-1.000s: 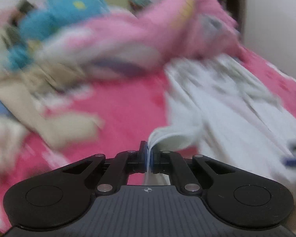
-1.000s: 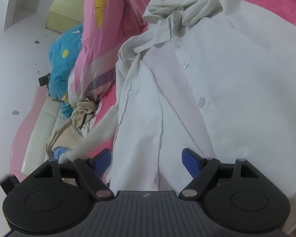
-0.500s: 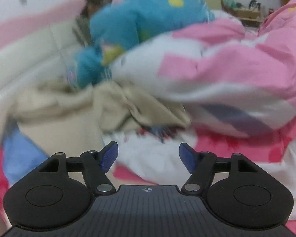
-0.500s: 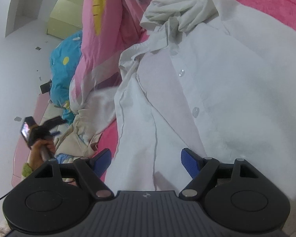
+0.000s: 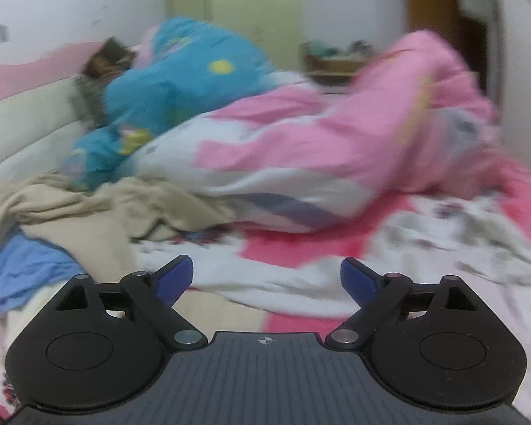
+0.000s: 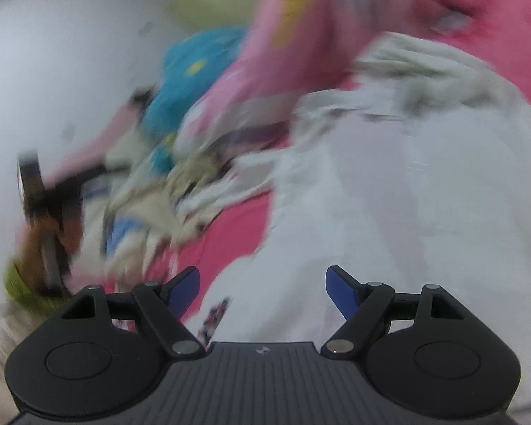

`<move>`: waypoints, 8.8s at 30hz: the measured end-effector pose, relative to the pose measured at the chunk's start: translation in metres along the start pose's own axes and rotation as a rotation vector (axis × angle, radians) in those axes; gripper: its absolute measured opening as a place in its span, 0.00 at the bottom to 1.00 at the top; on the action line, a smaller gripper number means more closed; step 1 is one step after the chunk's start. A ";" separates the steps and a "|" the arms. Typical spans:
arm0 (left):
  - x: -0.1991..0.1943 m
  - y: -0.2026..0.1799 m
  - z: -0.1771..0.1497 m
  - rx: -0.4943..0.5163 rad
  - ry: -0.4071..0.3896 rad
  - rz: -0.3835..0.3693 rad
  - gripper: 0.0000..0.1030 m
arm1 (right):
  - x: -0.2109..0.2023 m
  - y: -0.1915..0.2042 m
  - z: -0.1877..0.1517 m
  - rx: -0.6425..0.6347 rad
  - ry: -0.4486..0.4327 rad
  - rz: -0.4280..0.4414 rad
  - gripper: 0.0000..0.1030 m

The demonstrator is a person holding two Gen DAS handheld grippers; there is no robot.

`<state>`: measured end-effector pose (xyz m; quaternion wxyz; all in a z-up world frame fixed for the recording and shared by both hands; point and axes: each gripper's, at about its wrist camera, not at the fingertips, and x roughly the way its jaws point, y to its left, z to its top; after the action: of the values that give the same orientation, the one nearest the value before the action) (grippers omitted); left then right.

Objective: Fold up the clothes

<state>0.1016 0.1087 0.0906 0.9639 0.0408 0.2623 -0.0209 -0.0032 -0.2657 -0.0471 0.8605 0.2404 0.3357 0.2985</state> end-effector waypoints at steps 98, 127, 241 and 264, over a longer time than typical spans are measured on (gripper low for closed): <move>-0.011 -0.137 -0.206 -0.044 0.462 -0.548 0.16 | -0.039 -0.072 0.006 0.048 -0.039 -0.485 0.37; -0.035 -0.080 -0.215 -0.146 0.510 -0.469 0.00 | -0.074 -0.055 -0.028 0.134 0.040 -0.349 0.00; 0.029 -0.107 -0.185 0.077 0.271 -0.501 0.26 | 0.261 -0.248 0.336 0.559 -0.001 -0.078 0.51; 0.026 -0.107 -0.189 0.039 0.244 -0.488 0.26 | 0.215 -0.243 0.285 0.633 -0.085 -0.133 0.02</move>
<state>0.0224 0.0189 -0.0920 0.8906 -0.0029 0.3783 -0.2524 0.4160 -0.3527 -0.1023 0.7739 0.4858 0.3904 0.1122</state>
